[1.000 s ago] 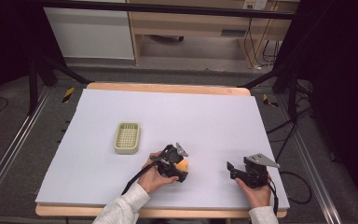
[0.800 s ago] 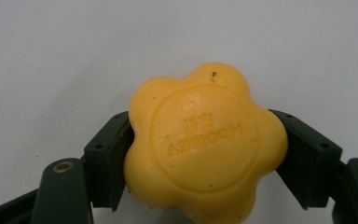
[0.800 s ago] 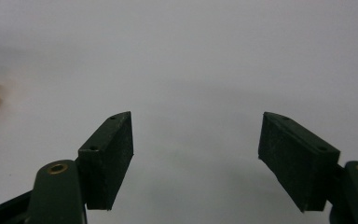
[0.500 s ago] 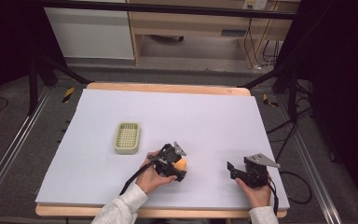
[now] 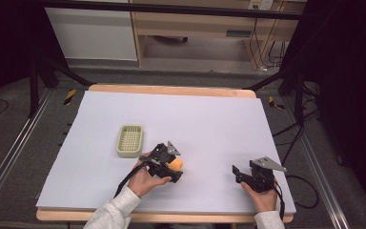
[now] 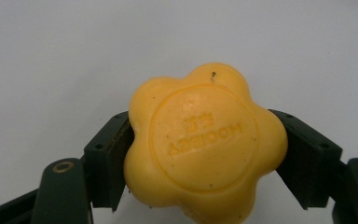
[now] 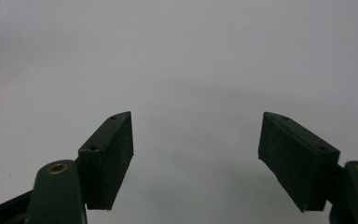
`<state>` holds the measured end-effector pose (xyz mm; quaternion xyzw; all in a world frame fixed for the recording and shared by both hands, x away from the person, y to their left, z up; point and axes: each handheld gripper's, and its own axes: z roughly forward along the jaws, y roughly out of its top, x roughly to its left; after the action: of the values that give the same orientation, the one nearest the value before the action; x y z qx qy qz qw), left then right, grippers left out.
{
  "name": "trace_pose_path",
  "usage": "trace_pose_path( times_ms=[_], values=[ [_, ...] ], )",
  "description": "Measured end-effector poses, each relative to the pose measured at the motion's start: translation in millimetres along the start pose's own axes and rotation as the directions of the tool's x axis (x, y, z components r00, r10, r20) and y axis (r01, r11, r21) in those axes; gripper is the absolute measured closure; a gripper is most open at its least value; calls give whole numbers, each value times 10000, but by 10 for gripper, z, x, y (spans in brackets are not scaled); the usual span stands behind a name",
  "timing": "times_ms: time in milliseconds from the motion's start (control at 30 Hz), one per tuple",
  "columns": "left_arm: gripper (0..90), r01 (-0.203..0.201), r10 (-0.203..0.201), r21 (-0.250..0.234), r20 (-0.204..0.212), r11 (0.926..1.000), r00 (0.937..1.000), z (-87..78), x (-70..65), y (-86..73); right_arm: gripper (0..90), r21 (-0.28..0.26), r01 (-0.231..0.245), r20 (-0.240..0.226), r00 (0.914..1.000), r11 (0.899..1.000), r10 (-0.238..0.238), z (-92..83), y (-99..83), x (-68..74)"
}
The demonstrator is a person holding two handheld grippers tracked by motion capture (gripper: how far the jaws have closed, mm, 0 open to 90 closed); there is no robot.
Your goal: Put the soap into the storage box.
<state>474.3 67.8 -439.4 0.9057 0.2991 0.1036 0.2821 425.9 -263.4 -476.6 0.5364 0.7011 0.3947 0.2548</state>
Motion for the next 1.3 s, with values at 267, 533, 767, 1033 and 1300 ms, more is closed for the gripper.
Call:
trace_pose_path(
  times_ms=[267,533,767,1033,1300],
  values=[
    [265,279,-282,-191,-166,9994,9995,-170,110,-129,267,-7,17,55,10000,10000,-17,2,-3,-4],
    [264,451,-461,-331,-298,9984,9985,-299,207,-215,268,-11,51,93,9999,10000,-51,8,-10,-11],
    [265,809,-831,-550,-402,9952,9957,-441,320,-274,269,38,4,83,10000,10000,-4,5,-16,-12],
    [264,1140,-1195,-808,-656,9902,9907,-580,451,-310,269,92,-35,45,10000,10000,35,1,-21,-10],
    [265,1456,-1533,-941,-808,9849,9849,-692,591,-344,269,83,-25,69,10000,10000,24,2,-21,-12]
  ],
)
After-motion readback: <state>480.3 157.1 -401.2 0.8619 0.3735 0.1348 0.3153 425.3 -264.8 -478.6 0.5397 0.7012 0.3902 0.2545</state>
